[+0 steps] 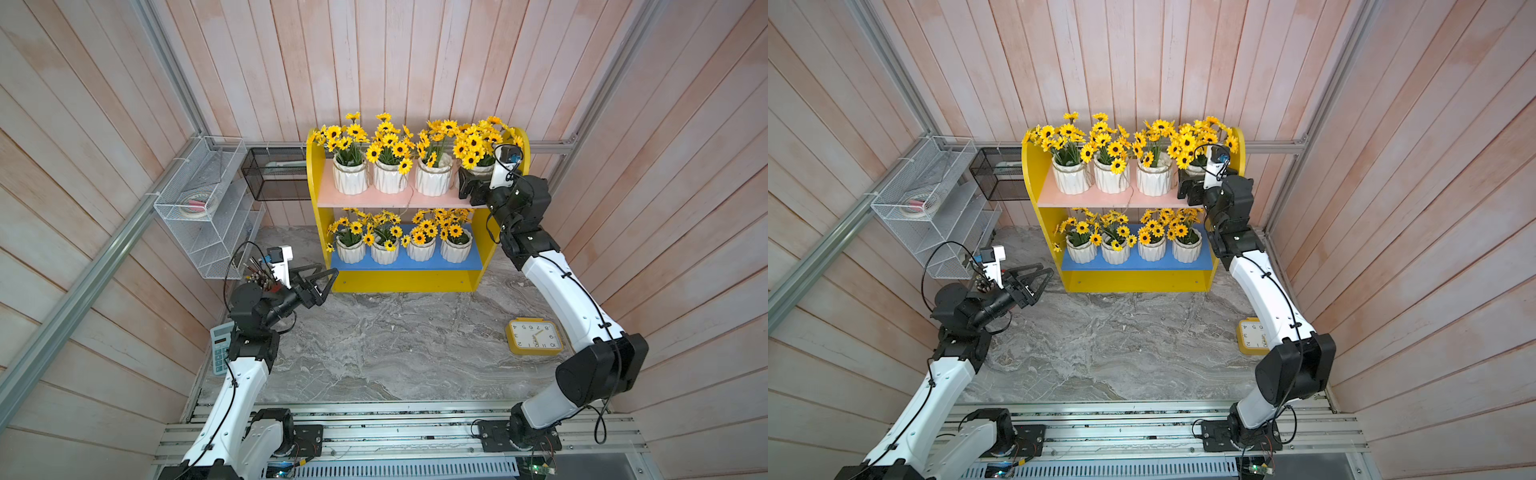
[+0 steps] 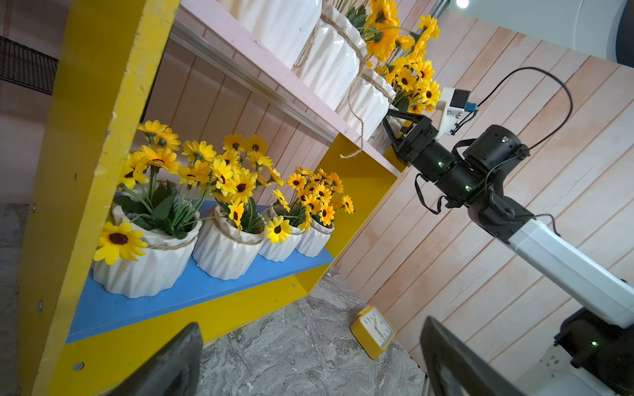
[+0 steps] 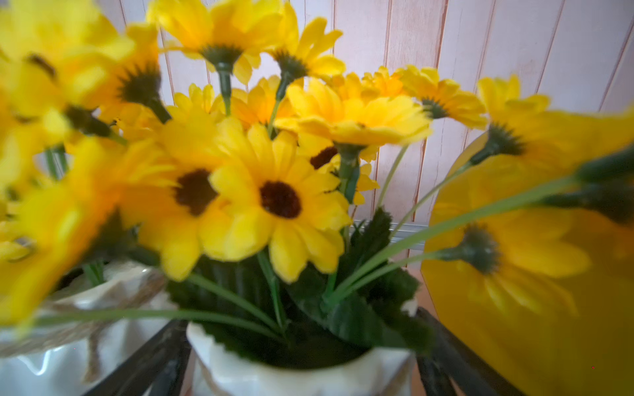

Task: Take the sunflower pots off the shelves
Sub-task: Pick up the sunflower pot from the shelf.

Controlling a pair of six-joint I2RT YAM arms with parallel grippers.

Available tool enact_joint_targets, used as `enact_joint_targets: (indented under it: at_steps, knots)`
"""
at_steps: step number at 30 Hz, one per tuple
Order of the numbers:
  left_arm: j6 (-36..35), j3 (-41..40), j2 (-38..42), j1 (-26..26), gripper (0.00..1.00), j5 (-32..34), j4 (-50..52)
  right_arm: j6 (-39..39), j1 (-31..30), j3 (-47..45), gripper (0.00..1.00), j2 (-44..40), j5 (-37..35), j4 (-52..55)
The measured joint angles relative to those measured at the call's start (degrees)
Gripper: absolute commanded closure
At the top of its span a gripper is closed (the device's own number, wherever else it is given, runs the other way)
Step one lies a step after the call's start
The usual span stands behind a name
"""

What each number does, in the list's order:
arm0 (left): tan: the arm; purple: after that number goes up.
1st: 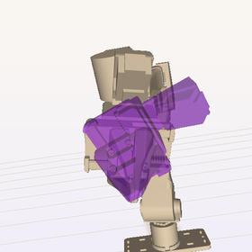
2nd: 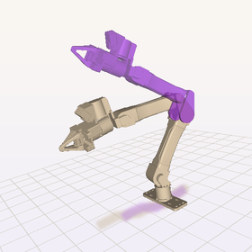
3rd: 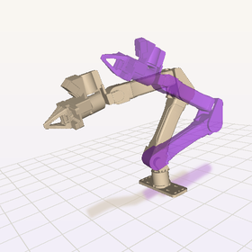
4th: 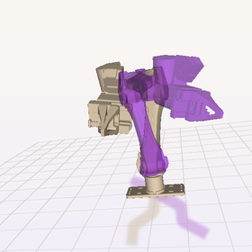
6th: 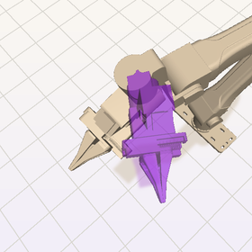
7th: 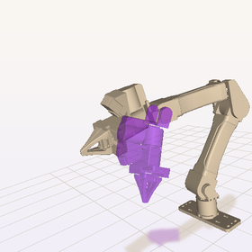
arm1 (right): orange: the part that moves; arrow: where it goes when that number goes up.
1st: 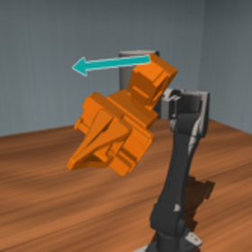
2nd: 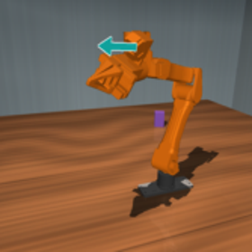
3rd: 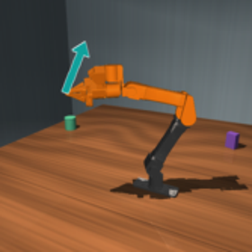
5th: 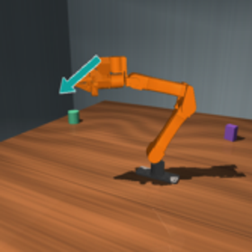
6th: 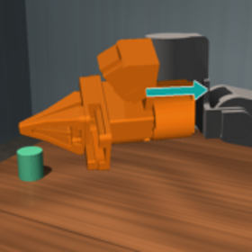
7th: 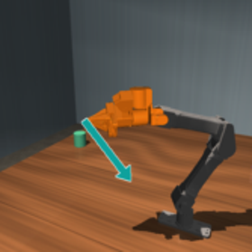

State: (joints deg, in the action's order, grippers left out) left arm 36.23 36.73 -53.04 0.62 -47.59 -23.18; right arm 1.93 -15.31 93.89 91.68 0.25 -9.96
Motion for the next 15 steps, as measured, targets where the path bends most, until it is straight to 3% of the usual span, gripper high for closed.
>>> enact_joint_targets:
  at_steps: [15]
  knots:
    - [0.0,0.0,-0.5,0.0,0.00,-0.2,-0.3,0.1,0.2,0.0,0.02,2.2,1.0,-3.9]
